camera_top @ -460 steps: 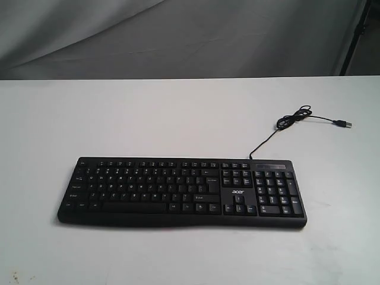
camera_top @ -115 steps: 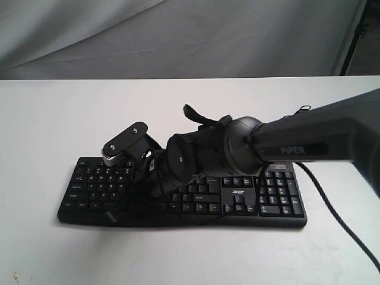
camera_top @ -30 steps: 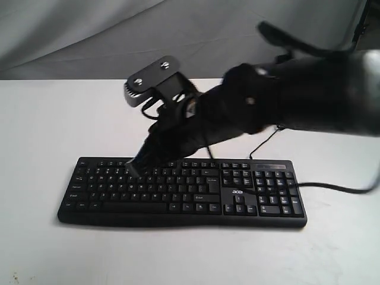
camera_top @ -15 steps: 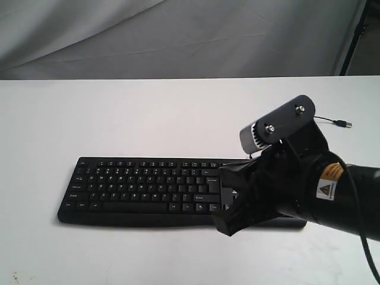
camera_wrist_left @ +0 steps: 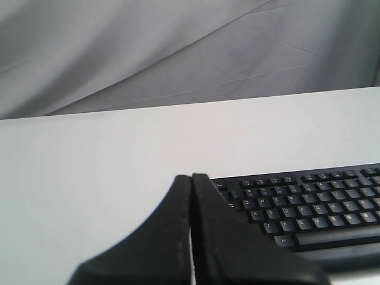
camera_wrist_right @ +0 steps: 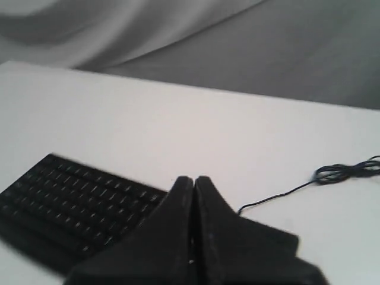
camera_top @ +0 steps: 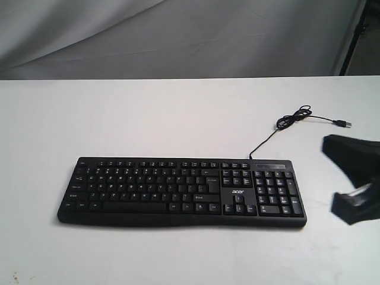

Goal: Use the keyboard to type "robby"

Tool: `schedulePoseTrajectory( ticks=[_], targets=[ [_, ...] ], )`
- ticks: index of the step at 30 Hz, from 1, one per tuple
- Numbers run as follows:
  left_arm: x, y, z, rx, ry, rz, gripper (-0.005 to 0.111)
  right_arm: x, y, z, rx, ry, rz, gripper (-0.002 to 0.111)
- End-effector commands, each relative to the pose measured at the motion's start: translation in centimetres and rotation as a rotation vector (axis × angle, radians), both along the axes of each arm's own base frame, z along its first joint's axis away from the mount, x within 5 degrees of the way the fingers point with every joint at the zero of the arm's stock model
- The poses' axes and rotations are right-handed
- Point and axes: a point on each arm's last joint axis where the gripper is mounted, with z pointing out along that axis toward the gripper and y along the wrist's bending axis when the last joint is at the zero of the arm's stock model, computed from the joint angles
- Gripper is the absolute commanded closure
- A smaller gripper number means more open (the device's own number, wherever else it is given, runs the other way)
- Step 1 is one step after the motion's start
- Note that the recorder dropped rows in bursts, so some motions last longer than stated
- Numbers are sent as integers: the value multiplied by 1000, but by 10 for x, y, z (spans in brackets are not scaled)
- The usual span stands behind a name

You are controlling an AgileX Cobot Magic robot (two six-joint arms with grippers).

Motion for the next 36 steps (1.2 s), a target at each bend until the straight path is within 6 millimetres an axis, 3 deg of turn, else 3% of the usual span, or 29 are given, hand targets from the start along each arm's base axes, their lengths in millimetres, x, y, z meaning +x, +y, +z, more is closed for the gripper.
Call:
schedulePoseTrajectory(
  ticks=[1,5,11,16,23,27,33,36],
  targets=[
    [0,0,-1,1,-7,-6,107,-21,-35,4,31,-162,-177,108],
    [0,0,-1,1,-7,-6,107,-32,-45,3,33,-170,-237,108],
    [0,0,-1,1,-7,-6,107,-29,-45,0,44,-146,-251,108],
    [0,0,-1,1,-7,-6,107,-28,-48,-22,100,-89,-302,108],
    [0,0,-1,1,-7,-6,107,-52,-61,-51,128,-96,-412,108],
    [0,0,-1,1,-7,-6,107,-63,-64,-53,125,-108,-437,108],
    [0,0,-1,1,-7,-6,107,-73,-60,-72,78,84,-402,108],
    [0,0,-1,1,-7,-6,107,-73,-60,-72,77,85,-402,108]
  ],
)
